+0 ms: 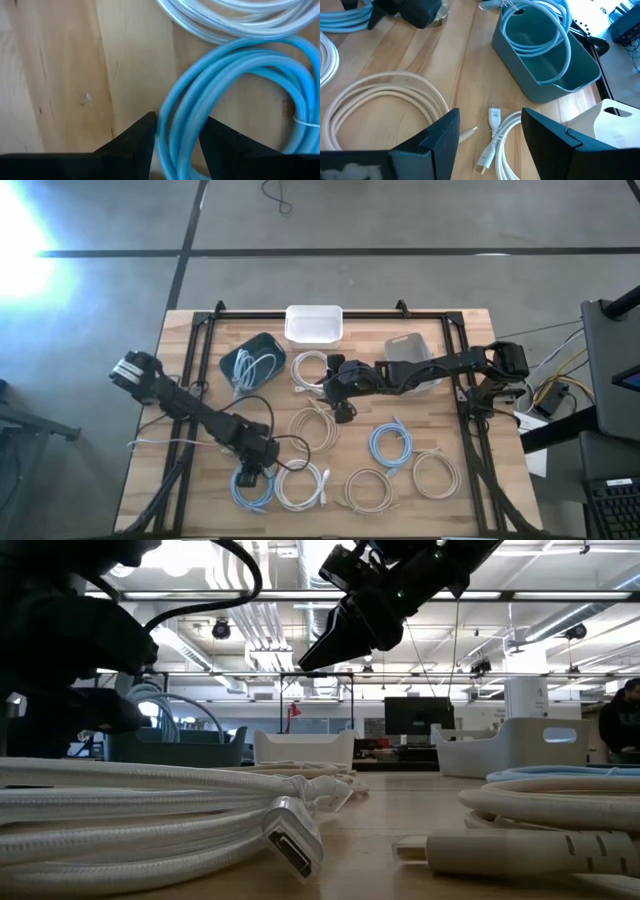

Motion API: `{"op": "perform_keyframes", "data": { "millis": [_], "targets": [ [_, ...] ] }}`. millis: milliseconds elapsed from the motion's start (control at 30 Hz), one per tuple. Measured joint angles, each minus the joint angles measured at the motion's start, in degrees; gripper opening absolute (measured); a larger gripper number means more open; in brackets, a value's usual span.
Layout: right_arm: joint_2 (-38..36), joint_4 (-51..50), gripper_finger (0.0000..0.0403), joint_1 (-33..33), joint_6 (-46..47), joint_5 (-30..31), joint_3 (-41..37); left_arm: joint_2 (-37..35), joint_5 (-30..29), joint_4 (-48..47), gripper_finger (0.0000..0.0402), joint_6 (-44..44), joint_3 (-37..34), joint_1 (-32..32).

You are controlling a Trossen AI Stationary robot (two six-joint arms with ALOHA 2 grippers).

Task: Sort HDMI cables
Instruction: Put the bottom blue hdmi cable into the blue bin

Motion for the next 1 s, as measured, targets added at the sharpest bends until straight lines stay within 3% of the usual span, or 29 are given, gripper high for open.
{"op": "perform_keyframes", "data": {
  "millis": [200,467,633,800,1000],
  "targets": [
    [0.0,0.0,0.0210,0.0,0.0,0.0,0.0,-0.3,-1.0,0.8,0.0132,0.0,-0.1,0.0],
    [0.0,0.0,0.0210,0.0,-0.1,0.0,-0.1,-0.6,-4.7,-0.9,0.0022,3.9,3.6,0.2],
    [0.0,0.0,0.0210,0.0,0.0,0.0,-0.1,-2.2,-15.1,-14.1,0.0017,4.9,8.9,0.3],
    [0.0,0.0,0.0210,0.0,-0.1,0.0,-0.1,-3.7,-28.6,-30.6,0.0040,5.0,15.9,0.5],
    [0.0,0.0,0.0210,0.0,-0.1,0.0,-0.1,-5.2,-47.4,-36.5,0.0024,8.5,22.8,1.6]
  ]
}}
